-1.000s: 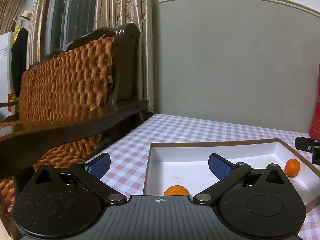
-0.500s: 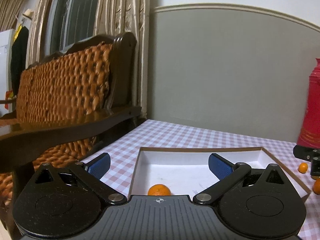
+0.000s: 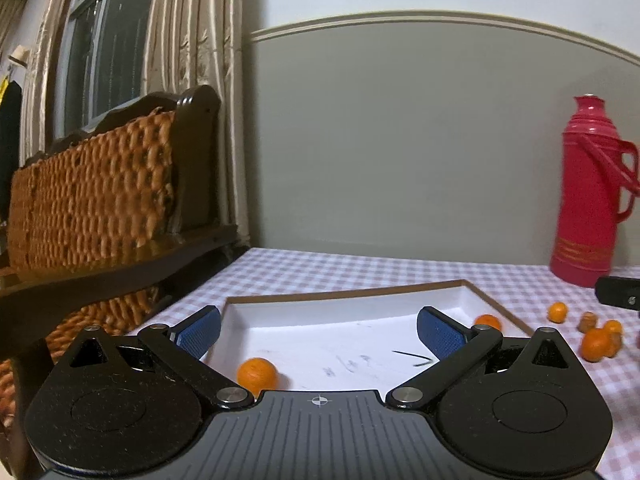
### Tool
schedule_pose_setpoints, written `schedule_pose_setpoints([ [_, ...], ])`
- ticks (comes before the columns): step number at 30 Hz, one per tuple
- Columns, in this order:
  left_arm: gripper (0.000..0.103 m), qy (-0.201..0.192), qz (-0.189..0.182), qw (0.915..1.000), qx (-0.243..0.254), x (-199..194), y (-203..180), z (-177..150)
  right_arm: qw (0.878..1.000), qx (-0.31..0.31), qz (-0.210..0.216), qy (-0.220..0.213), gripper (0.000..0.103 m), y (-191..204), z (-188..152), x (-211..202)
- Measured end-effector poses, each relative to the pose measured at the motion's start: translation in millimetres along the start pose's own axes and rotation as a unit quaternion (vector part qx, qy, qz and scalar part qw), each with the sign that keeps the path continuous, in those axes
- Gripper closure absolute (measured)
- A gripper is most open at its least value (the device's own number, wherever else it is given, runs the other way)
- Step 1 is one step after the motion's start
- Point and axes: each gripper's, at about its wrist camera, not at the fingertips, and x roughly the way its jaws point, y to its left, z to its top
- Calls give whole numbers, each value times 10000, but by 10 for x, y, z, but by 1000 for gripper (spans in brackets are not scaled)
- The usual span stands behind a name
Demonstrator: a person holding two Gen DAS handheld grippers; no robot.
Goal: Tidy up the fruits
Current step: 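Withdraw the open left tool from the box back toward the fruit, then grasp a mandarin with the left tool while the right tool grasps the yellow-green fruit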
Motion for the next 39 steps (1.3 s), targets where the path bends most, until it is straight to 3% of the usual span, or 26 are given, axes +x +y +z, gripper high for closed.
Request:
schedule_pose_setpoints([
  [8,0,163,-374,9991,-83,-225,-158,-66,9998,-94,-135,84,7,-126,-156,-256],
  [15,0,-79,-822,9965,165,-360,-468,-113,9991,-82,-360,190,11,-301,-314,-490],
  [26,0,66,-1351,9898,438,-341,-990,-187,9956,136,-808,455,22,-645,-543,-617],
  [39,0,137,-1765,9821,650,-344,-1528,-261,9902,291,-1201,647,22,-1041,-755,-752],
])
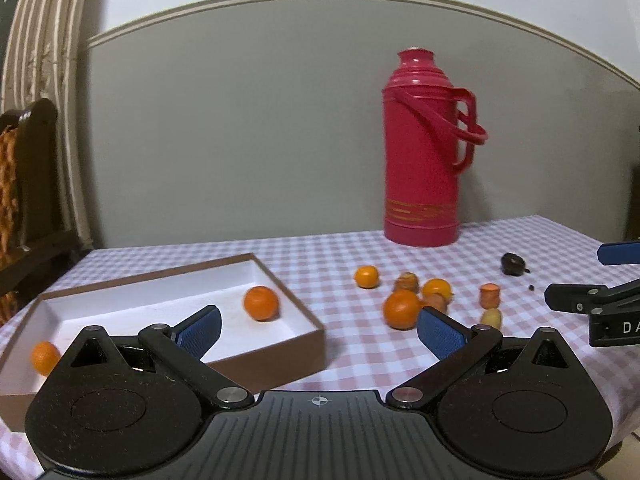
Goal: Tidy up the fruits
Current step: 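Grasp a mandarin with the left tool while the right tool grasps the yellow-green fruit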
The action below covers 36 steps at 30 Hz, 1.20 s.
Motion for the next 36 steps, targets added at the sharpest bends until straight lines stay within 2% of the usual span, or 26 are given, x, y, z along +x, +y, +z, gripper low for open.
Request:
schedule_pose_setpoints([
  [13,0,177,-139,9997,20,206,-257,-32,9998,-73,61,187,34,-113,-125,56],
  [19,0,321,-259,9991,-27,379,-320,-56,9990,-195,169,360,43,-64,-165,226],
  [22,11,385,-339,9987,40,461,-371,-55,9987,-211,225,394,50,-48,-167,294],
  [27,16,522,-435,9977,58,604,-445,-62,9979,-229,303,531,62,-9,-186,454],
  [29,25,665,-458,9967,81,692,-477,-68,9975,-236,343,577,63,-1,-209,512],
  [31,29,775,-473,9959,57,759,-494,-89,9968,-255,369,666,67,15,-236,568],
  [36,31,1001,-448,9940,50,935,-553,-138,9951,-397,469,770,71,77,-247,668],
])
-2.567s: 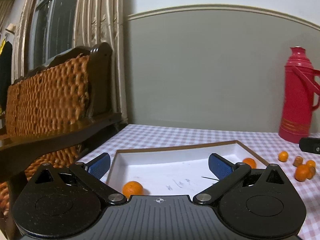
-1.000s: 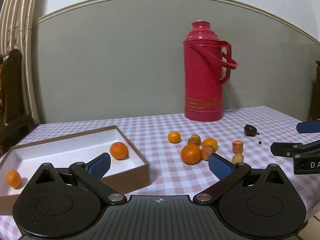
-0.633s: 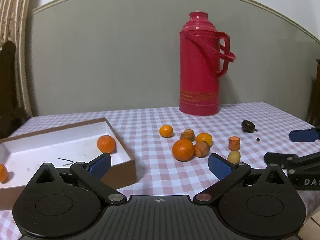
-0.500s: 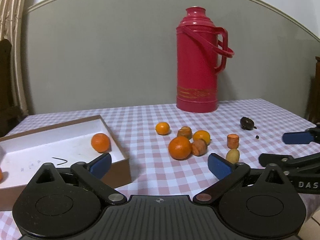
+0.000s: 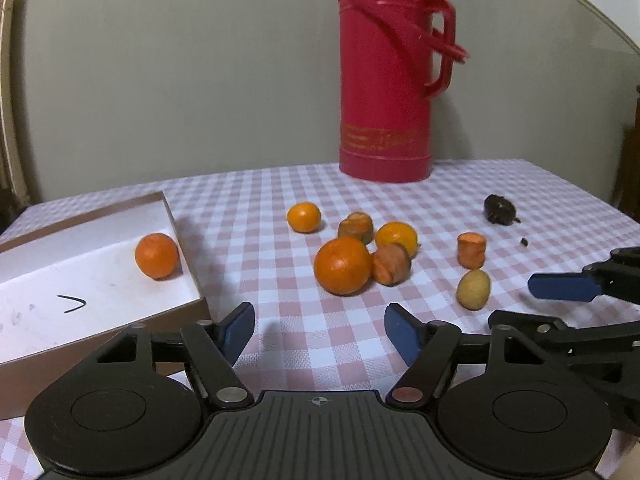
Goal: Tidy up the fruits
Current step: 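Grasp a mandarin with the left tool while the right tool grasps the yellow-green fruit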
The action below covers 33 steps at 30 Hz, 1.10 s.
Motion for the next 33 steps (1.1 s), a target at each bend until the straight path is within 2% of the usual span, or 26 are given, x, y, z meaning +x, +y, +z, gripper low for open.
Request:
schedule_pose_setpoints([
  [6,32,128,-113,9998,-98,158,-21,77,9997,57,177,153,78,-6,18,143],
  [8,35,183,-193,9996,-135,210,-32,132,9996,74,218,155,80,-7,43,174],
  [11,35,129,-36,9999,34,302,-68,223,9994,170,257,177,82,-28,74,251],
  [15,35,162,-23,9998,97,441,-71,276,9991,276,274,193,91,-73,116,336],
  [21,36,315,-258,9992,13,560,-104,316,9988,392,233,186,91,-190,196,519],
  [28,37,375,-239,9990,-68,594,-114,328,9982,508,225,219,87,-265,243,585],
  [31,59,423,-266,9987,-82,610,-126,336,9977,567,312,177,87,-301,264,583],
  [33,61,468,-302,9984,-99,621,-123,336,9976,560,385,152,87,-304,278,587],
])
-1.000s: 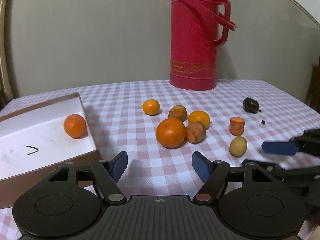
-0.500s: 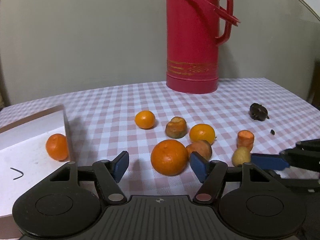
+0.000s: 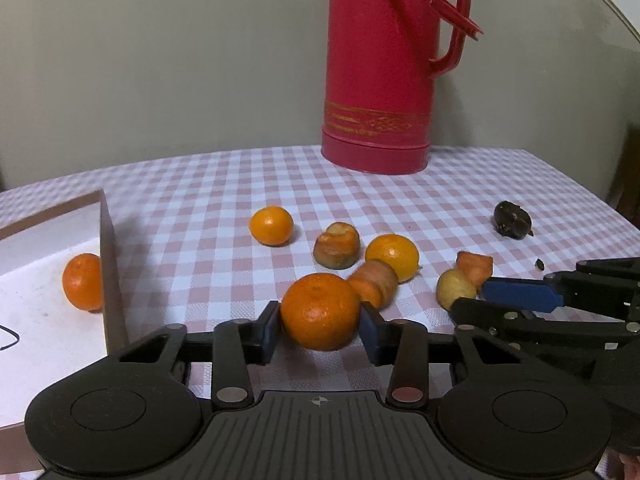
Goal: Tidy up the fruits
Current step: 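Grasp a mandarin with the left tool while the right tool grasps the yellow-green fruit, then carry both fruits over the white box and open both tools to drop them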
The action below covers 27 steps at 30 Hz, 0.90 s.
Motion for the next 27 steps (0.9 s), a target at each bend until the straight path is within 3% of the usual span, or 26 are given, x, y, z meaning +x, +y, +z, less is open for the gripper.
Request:
schedule_pose_setpoints([
  [18,61,41,4,9999,-167,59,39,19,9999,-4,-22,141,86,44,92,197],
  [27,62,-96,71,9998,-156,-41,48,-11,9999,-39,-159,43,87,10,75,98],
])
